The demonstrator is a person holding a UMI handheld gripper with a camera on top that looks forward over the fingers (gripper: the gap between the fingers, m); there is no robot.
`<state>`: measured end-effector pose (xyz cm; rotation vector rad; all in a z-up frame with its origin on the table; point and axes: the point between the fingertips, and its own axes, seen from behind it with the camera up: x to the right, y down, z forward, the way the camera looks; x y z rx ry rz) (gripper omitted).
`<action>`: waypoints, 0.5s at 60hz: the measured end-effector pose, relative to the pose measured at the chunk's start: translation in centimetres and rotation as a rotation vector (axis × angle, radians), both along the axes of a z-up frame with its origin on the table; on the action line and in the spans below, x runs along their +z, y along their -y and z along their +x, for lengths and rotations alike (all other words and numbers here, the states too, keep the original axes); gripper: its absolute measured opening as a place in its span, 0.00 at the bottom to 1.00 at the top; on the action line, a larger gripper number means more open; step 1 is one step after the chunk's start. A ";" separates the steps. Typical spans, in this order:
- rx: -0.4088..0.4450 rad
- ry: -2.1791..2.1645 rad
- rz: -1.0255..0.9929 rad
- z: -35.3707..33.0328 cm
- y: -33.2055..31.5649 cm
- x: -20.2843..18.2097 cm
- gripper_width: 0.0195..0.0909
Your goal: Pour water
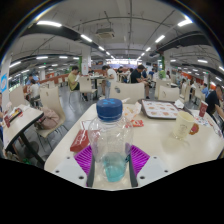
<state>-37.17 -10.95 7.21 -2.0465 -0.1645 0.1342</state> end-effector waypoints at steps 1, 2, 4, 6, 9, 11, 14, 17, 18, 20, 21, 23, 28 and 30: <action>0.002 -0.001 0.000 0.0 0.0 0.0 0.42; 0.004 -0.001 0.002 0.0 -0.1 0.1 0.39; 0.011 0.004 0.001 -0.1 -0.2 0.1 0.37; 0.022 0.014 0.001 -0.1 -0.2 0.1 0.34; 0.038 0.027 -0.005 -0.3 -0.3 0.1 0.31; 0.044 0.031 -0.008 -0.3 -0.5 0.3 0.28; 0.045 0.026 -0.002 -0.1 -0.7 0.9 0.28; 0.036 -0.001 0.010 0.1 -1.1 2.3 0.29; 0.033 -0.016 0.015 0.2 -1.3 2.9 0.29; 0.029 -0.047 0.024 0.2 -1.7 4.1 0.28; 0.027 -0.064 0.029 0.3 -2.0 4.7 0.28; 0.022 -0.102 0.043 0.6 -2.8 6.1 0.28; 0.010 -0.233 0.067 1.6 -4.6 10.0 0.29; -0.001 -0.308 0.067 2.1 -5.6 11.5 0.29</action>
